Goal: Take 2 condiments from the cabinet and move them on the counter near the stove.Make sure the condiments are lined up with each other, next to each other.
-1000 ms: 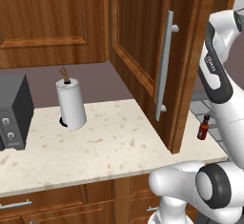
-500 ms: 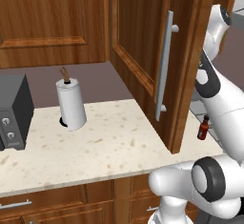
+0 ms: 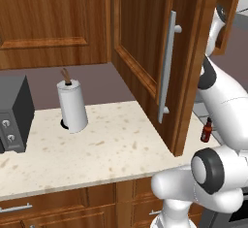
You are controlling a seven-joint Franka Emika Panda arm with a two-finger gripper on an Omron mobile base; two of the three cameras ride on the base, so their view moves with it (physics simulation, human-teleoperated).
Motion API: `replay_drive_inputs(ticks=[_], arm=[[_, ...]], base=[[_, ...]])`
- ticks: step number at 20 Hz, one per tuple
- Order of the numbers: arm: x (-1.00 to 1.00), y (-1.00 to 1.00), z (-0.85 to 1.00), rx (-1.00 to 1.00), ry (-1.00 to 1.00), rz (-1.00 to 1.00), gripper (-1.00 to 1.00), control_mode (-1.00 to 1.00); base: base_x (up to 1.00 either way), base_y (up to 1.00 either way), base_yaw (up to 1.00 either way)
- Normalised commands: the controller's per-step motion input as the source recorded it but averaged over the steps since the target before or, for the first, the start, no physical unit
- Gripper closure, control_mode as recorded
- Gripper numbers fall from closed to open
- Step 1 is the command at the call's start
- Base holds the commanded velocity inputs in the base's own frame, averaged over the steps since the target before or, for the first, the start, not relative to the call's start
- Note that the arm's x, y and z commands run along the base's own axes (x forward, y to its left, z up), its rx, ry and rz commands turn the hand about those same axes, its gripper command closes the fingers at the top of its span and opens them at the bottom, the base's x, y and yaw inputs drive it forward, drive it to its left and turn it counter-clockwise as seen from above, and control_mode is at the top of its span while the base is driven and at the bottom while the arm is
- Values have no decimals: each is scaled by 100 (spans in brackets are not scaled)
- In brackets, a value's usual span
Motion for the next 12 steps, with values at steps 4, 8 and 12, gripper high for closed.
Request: replay_drive_inputs(ticks=[4,8,12], arm=[[19,0,0,0,0,0,-100,-100],[23,0,0,-1,0,0,-100,-100],[26,0,-4,-4,0,0,-100,-100]], base=[[0,0,0],[0,0,0],[0,0,0]])
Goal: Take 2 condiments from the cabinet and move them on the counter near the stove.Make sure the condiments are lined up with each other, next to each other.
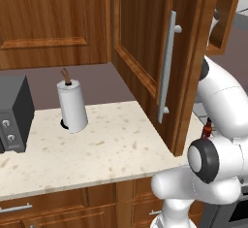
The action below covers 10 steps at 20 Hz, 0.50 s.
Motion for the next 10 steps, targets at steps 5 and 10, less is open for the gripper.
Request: replay_drive_inputs(ticks=[5,10], arm=[[26,0,0,-5,0,0,-100,-100],[23,3,0,-1,0,0,-100,-100]], base=[[0,0,0],[0,0,0]])
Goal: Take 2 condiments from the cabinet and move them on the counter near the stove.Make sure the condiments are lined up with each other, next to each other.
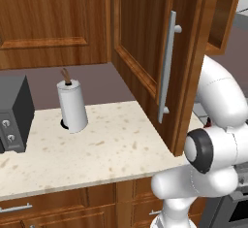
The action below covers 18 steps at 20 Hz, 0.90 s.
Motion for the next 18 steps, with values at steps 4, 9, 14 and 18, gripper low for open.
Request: replay_drive_inputs(ticks=[4,9,14,18], arm=[[33,6,-8,-2,0,0,-100,-100],[29,2,-8,-1,0,0,-100,-100],[33,1,-9,0,0,0,-100,-100],[34,4,-5,-1,0,0,-100,-100]], base=[[0,0,0],[0,0,0],[0,0,0],[0,0,0]])
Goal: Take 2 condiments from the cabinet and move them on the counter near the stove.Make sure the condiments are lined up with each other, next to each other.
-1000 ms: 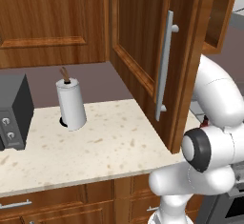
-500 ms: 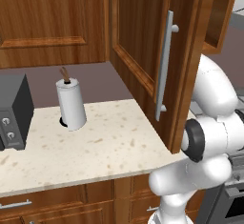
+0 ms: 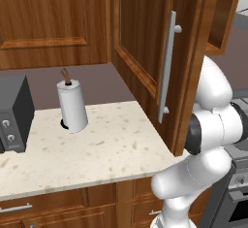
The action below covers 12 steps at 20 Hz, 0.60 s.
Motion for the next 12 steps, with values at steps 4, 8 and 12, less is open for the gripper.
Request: replay_drive_inputs(ticks=[4,8,12], arm=[[32,6,-4,-1,0,0,-100,-100],[29,3,-3,0,0,0,-100,-100],[30,2,0,0,0,0,-100,-100]], base=[[0,0,0],[0,0,0],[0,0,0]])
